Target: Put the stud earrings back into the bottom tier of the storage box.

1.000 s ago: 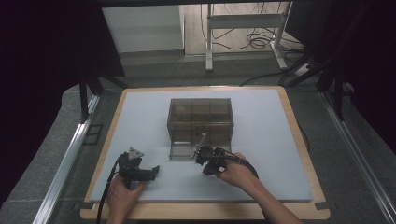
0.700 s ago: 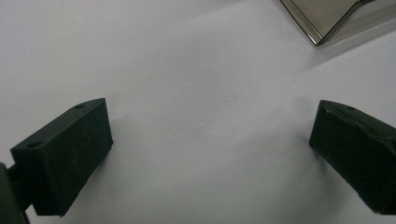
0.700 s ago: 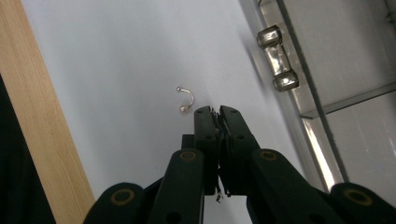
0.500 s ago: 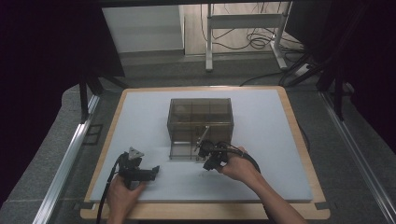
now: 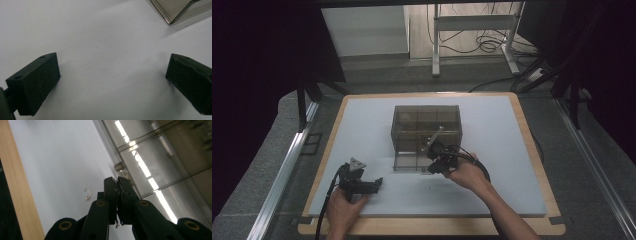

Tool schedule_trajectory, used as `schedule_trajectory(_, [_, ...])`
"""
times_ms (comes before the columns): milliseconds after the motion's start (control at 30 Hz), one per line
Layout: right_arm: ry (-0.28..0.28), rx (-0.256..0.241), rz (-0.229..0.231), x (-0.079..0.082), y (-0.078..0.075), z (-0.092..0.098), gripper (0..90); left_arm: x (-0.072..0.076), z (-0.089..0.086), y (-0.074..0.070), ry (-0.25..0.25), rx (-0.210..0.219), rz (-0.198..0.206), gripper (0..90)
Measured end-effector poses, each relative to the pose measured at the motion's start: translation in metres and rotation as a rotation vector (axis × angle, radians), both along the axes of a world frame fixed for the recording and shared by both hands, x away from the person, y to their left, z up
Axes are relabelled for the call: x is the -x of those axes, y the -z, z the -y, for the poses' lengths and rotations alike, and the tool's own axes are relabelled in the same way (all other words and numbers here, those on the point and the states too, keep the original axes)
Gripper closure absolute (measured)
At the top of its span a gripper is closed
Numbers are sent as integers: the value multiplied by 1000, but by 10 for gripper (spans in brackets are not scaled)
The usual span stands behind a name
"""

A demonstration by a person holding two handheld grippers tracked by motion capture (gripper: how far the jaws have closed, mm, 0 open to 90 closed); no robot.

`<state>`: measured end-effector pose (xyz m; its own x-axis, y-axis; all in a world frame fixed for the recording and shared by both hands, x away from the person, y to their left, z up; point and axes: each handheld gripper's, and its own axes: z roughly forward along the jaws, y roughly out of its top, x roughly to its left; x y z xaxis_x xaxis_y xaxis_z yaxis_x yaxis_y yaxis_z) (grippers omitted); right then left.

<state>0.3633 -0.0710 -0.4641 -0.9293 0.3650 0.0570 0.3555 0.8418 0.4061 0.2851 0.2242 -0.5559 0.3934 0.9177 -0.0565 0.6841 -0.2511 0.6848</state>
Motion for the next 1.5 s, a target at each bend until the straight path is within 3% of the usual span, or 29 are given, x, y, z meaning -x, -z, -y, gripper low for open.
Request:
schedule_trajectory(233, [40, -40, 33, -10, -3, 1, 846, 0, 0, 0, -2, 2, -1, 0])
schedule_trajectory(667, [96, -79, 62, -28, 6, -1, 844, 0, 0, 0, 2, -5, -4, 0])
schedule_trajectory(1500, [119, -47, 86, -43, 33, -12, 842, 0, 0, 0, 2, -3, -6, 0])
